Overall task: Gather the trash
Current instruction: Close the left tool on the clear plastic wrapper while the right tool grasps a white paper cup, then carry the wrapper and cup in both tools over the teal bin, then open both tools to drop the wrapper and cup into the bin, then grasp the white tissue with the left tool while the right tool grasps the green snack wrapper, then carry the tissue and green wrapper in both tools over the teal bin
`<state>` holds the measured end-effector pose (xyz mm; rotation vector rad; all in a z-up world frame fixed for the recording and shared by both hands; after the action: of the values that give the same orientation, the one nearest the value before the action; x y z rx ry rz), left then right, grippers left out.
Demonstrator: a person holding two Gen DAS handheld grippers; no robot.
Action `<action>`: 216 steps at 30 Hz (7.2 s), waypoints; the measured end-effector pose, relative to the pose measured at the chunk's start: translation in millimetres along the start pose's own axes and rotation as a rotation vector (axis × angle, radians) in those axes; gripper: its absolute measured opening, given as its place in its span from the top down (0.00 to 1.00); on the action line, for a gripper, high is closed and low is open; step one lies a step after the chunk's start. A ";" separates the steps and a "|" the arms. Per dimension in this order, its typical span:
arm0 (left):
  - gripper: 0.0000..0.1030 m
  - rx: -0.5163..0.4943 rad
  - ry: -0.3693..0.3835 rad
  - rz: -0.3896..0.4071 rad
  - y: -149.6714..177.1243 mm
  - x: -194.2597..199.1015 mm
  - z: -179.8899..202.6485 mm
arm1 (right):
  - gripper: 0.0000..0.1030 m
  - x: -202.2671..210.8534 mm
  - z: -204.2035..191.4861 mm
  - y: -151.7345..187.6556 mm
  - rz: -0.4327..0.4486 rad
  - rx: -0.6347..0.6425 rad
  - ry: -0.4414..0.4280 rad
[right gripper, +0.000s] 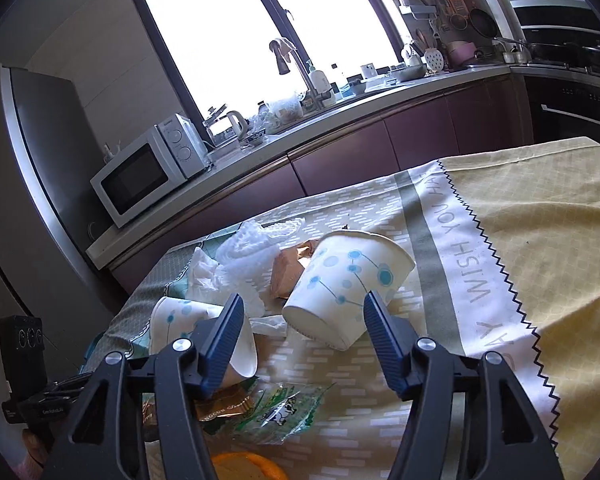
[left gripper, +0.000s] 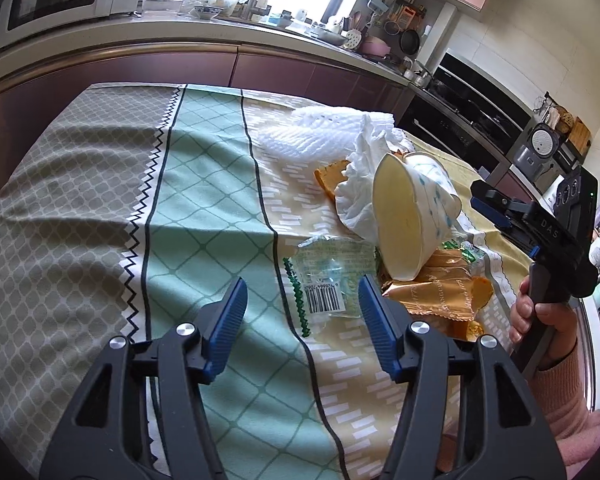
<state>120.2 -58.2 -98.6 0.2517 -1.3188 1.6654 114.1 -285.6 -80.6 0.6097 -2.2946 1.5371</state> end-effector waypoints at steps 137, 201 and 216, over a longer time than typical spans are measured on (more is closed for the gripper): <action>0.45 -0.209 0.030 0.001 -50.1 -51.5 61.5 | 0.54 12.8 -22.3 1.9 -0.085 0.026 -0.072; 0.89 0.079 -0.293 0.334 -33.8 205.9 -163.5 | 0.87 -47.5 -246.2 1.2 -0.189 0.308 -0.475; 0.89 0.255 -0.478 0.183 1.0 197.1 -310.9 | 0.86 -165.5 -404.6 60.2 -0.450 0.469 -0.590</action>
<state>135.3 309.6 -91.5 0.7360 -1.5049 2.0108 234.5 138.1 -55.9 1.7681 -1.9133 1.8222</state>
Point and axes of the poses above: each gripper's, at about its wrist camera, not at the fingertips, and x roughly against the way its jaws point, z to its right, y to its underside, the point moved 4 cm from there along -x, roughly the way its jaws point, and after that the axes turned 3 degrees about x, right-handed, at the moved point
